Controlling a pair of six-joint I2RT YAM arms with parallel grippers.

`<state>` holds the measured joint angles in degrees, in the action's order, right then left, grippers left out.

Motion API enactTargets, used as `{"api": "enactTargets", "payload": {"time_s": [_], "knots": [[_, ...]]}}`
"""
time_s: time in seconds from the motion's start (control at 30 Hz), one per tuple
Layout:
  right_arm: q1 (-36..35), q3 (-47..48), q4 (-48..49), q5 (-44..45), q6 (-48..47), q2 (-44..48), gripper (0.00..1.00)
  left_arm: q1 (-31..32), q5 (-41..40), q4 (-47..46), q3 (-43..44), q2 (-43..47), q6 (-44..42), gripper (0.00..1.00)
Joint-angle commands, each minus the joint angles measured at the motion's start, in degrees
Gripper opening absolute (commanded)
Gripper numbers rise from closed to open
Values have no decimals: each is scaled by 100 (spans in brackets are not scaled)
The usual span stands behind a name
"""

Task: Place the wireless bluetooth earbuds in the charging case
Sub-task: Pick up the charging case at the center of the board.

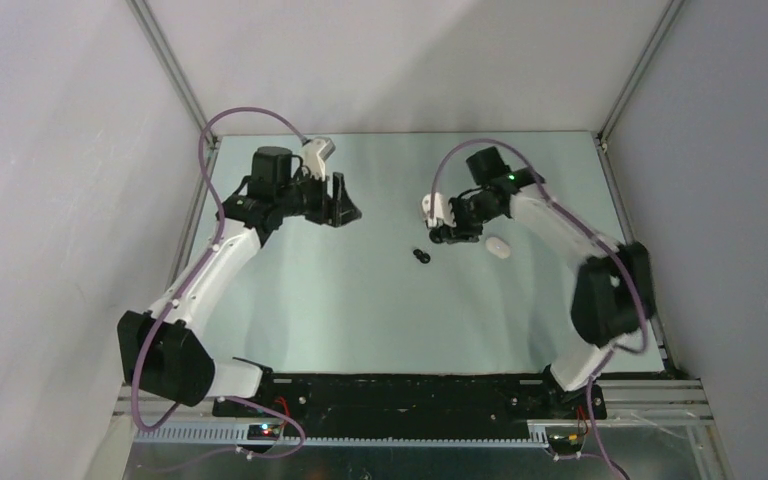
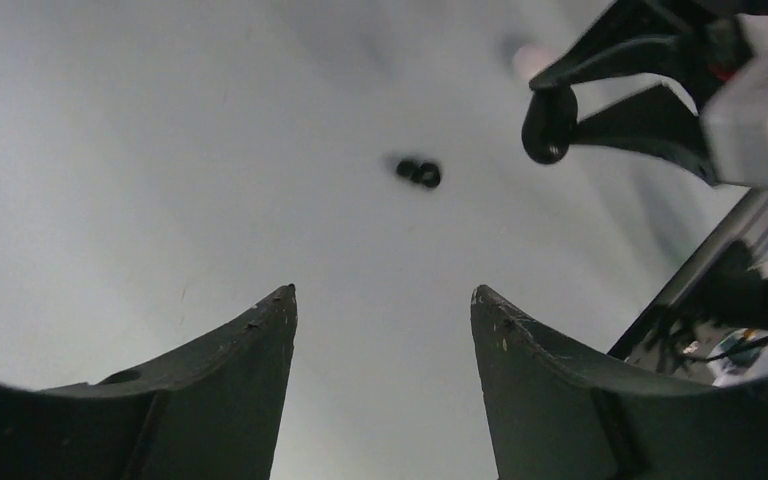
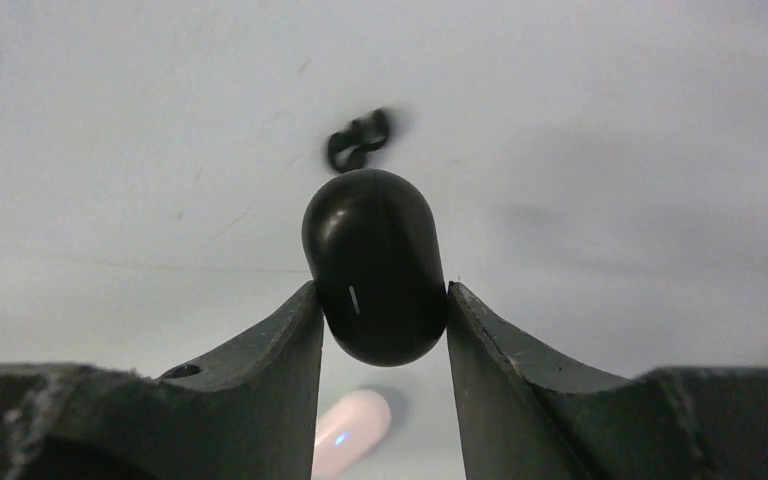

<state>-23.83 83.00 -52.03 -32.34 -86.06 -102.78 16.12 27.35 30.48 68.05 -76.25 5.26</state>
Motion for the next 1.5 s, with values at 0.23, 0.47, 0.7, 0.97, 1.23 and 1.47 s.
{"api": "enactTargets", "payload": {"time_s": [0.23, 0.47, 0.7, 0.97, 1.23, 1.47], "knots": [[-561, -554, 3363, 888, 4850, 2247, 27, 394, 1657, -3375, 382, -264, 1506, 71], [-948, -552, 3809, 1214, 5089, 2352, 26, 712, 1985, -3426, 418, -431, 1355, 70], [-1171, -556, 3951, 1314, 5016, 2372, 26, 764, 1902, -3425, 353, -531, 1500, 64], [-1346, -557, 3988, 1331, 4821, 2411, 25, 830, 1859, -3426, 369, -655, 1580, 49], [-1393, -557, 4047, 1396, 4797, 2391, 24, 840, 2071, -3433, 463, -770, 1548, 20], [-1327, -557, 3848, 843, 5033, 2277, 54, 842, 2423, -3501, 449, -803, 1384, 0]]}}
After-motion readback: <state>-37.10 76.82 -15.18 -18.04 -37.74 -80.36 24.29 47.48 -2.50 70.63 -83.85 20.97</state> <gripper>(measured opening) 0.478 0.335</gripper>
